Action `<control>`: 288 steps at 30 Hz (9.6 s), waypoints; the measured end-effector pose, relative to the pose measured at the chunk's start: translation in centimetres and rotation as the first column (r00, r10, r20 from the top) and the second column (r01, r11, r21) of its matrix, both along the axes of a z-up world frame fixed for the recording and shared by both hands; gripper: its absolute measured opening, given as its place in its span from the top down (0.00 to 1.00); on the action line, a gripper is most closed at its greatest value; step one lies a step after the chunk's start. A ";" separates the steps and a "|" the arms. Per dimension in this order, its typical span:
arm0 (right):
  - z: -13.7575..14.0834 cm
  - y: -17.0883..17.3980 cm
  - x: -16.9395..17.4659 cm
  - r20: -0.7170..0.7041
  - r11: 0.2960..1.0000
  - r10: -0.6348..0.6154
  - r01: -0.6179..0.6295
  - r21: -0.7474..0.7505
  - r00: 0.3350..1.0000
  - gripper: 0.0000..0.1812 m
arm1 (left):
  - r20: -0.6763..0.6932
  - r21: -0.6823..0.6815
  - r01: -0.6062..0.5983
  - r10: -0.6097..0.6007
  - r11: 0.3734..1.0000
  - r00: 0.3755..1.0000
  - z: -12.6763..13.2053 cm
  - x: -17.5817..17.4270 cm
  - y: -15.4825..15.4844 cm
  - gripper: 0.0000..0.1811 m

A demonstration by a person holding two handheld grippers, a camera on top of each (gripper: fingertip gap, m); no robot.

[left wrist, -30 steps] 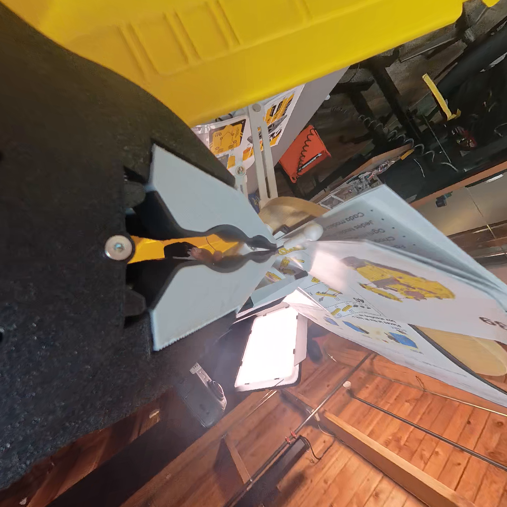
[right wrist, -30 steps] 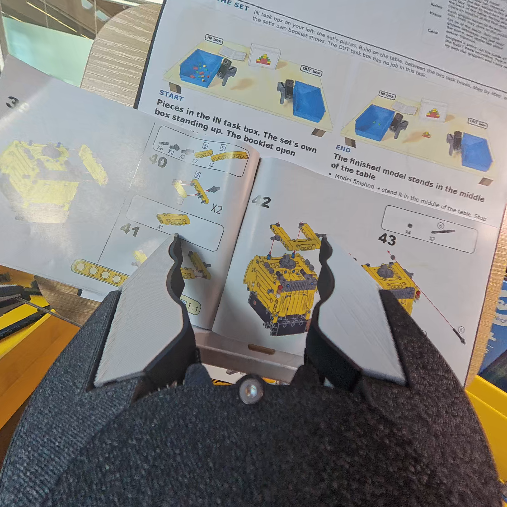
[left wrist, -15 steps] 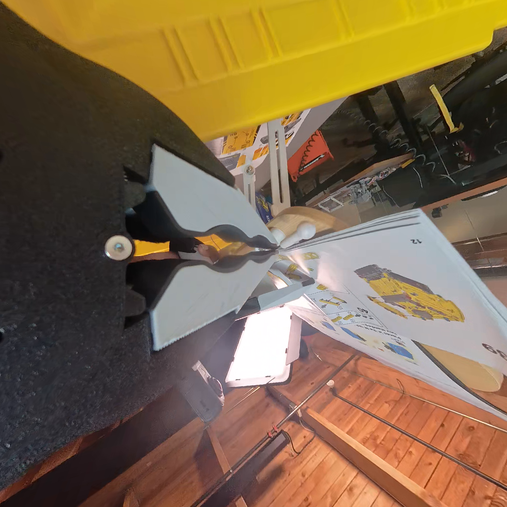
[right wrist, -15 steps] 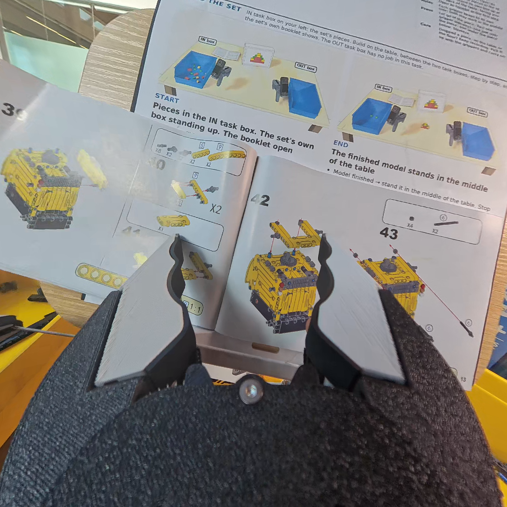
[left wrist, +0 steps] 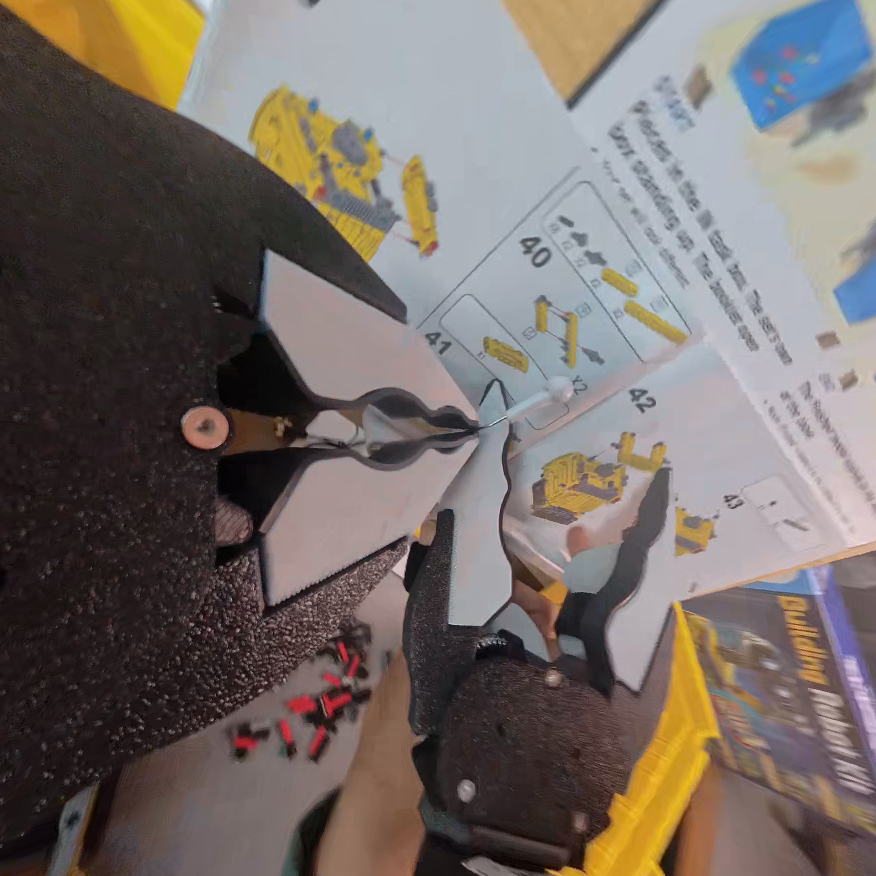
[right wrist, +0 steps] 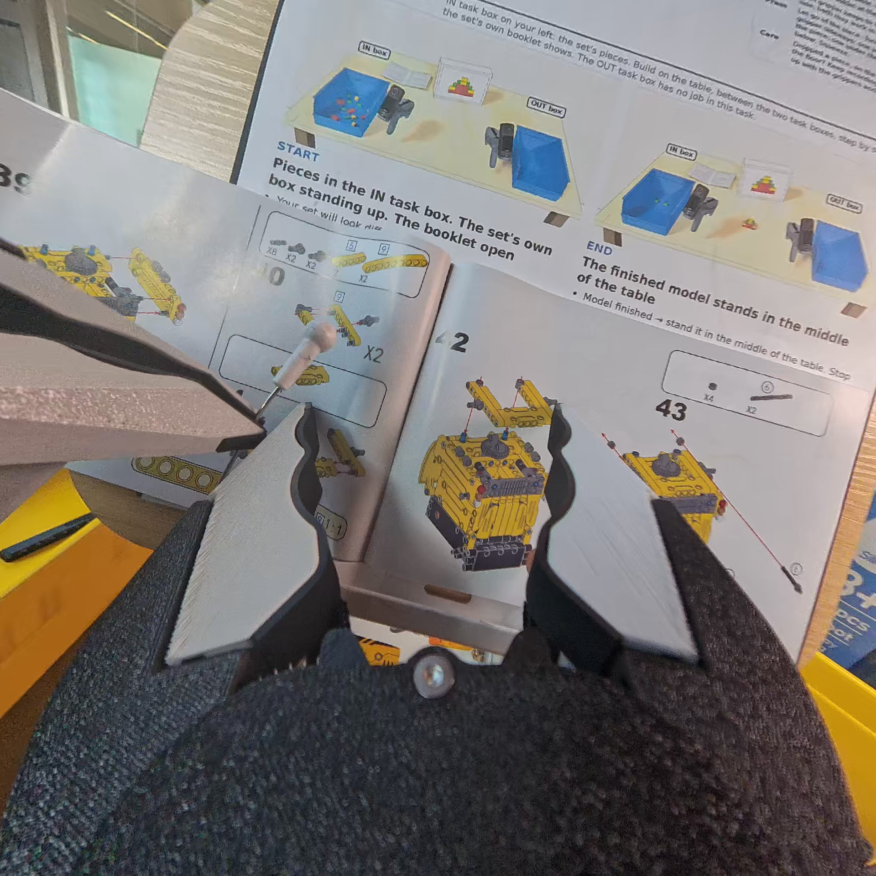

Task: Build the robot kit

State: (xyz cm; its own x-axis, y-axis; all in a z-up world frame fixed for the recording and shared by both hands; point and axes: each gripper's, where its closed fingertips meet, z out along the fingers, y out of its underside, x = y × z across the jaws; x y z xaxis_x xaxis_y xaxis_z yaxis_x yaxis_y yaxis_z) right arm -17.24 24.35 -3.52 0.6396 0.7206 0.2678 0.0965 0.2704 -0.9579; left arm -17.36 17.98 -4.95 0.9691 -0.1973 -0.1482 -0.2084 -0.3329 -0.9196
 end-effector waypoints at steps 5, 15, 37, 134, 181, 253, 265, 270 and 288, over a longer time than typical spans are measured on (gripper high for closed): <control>-0.5 -0.1 0.8 0.054 0.998 0.049 -0.051 0.038 0.997 0.50 | -0.412 -0.190 0.186 -0.250 0.964 0.876 -0.6 1.0 0.3 0.99; -1.4 -0.6 4.6 0.052 0.991 0.134 -0.134 0.007 0.990 0.58 | -0.557 -0.309 0.201 -0.348 0.930 0.754 -1.1 1.3 0.6 0.99; -3.6 0.6 5.3 0.196 0.995 0.085 -0.073 -0.068 0.977 0.44 | -0.545 -0.436 0.177 -0.415 0.882 0.728 -4.4 3.1 1.7 1.00; -20.3 -26.0 21.5 0.360 0.476 0.880 -0.578 -0.663 0.311 0.96 | 0.150 0.002 0.250 -0.247 0.968 0.957 -15.1 9.3 -23.1 0.45; -11.6 -37.4 18.4 0.535 0.594 0.628 -0.792 0.139 0.565 0.85 | 0.816 0.260 0.279 -0.365 0.924 0.449 -5.8 17.5 -27.1 0.82; -14.1 -29.4 18.4 0.079 0.253 0.965 -0.814 -0.523 0.249 0.95 | 0.275 0.026 0.578 -0.562 0.815 0.780 -13.2 15.3 -27.3 0.96; -14.6 -29.0 18.3 0.133 0.295 0.955 -0.809 -0.508 0.265 0.96 | 0.255 0.009 0.569 -0.552 0.822 0.794 -13.6 15.1 -27.2 0.96; -14.2 -28.6 17.9 0.094 0.300 0.951 -0.806 -0.510 0.295 0.95 | 0.251 0.028 0.547 -0.536 0.837 0.806 -13.2 14.7 -26.9 0.96; -12.4 -28.5 18.8 -0.071 0.168 0.969 -0.843 -0.512 0.237 0.96 | 0.143 0.104 0.482 -0.493 0.870 0.858 -11.2 12.8 -27.0 0.86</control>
State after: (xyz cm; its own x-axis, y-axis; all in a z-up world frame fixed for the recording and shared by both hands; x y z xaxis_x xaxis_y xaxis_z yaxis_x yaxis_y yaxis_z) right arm 1.54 -4.11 -15.87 -0.5853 0.7895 -0.1846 0.2585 -0.0341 -0.9654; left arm -4.58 -9.06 -16.20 0.7627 -0.6462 -0.0283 -0.1782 -0.1680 -0.9695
